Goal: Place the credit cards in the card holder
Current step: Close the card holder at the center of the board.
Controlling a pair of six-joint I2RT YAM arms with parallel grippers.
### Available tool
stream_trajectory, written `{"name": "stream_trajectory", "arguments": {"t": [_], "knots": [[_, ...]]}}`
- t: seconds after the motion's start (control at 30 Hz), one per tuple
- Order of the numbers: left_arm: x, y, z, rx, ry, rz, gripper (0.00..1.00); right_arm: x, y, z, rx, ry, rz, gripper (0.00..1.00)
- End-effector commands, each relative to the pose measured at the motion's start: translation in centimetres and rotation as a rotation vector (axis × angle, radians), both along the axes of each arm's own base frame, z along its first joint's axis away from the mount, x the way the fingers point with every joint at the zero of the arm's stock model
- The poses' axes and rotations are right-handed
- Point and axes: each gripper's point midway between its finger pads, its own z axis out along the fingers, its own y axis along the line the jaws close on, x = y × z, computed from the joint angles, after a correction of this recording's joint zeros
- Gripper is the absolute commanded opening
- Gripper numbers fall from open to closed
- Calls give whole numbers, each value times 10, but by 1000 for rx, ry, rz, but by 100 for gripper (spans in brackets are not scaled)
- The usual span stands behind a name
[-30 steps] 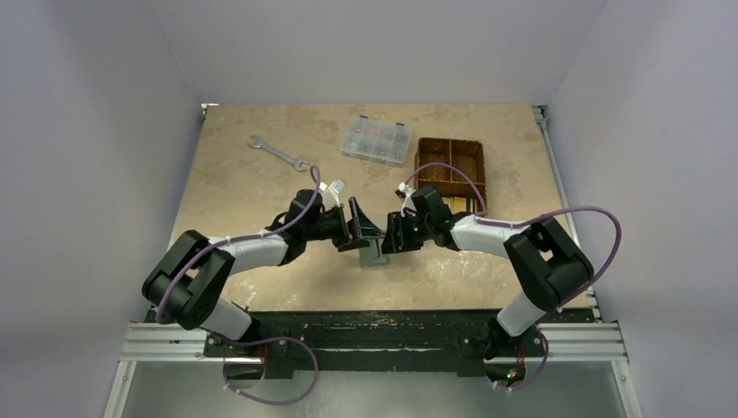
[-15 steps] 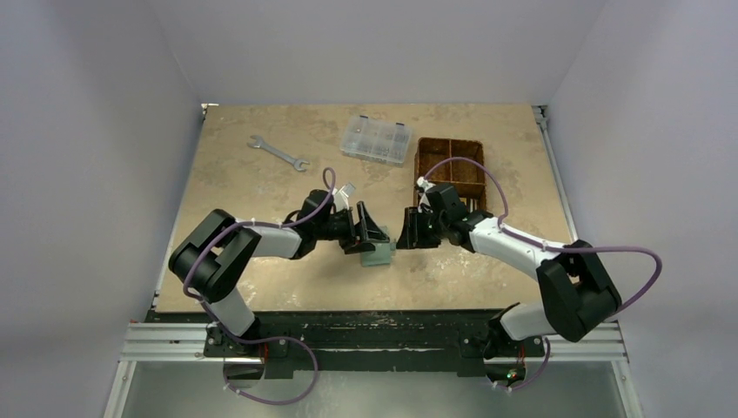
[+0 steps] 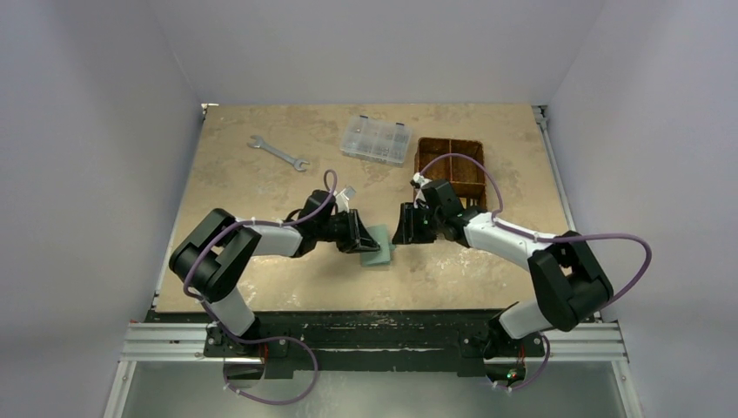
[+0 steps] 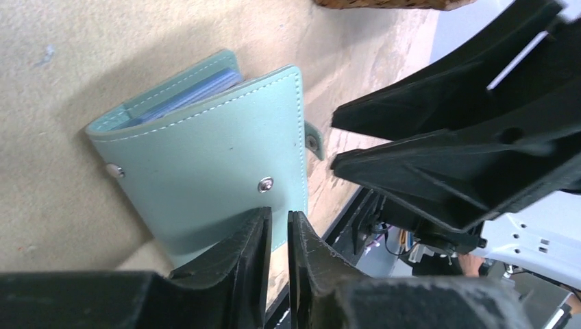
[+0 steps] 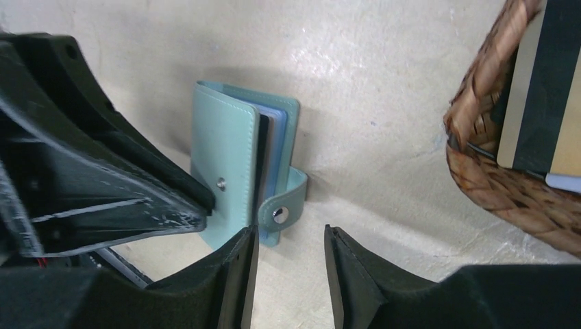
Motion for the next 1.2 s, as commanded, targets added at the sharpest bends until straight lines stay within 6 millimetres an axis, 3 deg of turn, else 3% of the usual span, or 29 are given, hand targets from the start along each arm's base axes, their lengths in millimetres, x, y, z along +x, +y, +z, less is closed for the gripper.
{"name": "stream_trajectory", "arguments": {"t": [0.0, 0.3, 0.47, 0.67, 0.97, 1.17], "knots": [[7, 1, -6, 38, -27, -8, 15, 20, 15, 28, 57, -94, 23, 48], [2, 2, -26, 61, 22, -21, 0, 26, 22, 23, 49, -78, 53, 40], [0, 3, -31, 77, 36, -25, 0, 27, 24, 20, 43, -71, 69, 35], [-2, 6, -36, 100, 47, -26, 0, 25, 28, 23, 42, -80, 97, 45], [-4, 7, -36, 99, 48, -27, 0, 24, 31, 17, 8, -68, 102, 40], [-5, 9, -36, 106, 47, -29, 0, 23, 30, 15, -13, -63, 102, 43]]}}
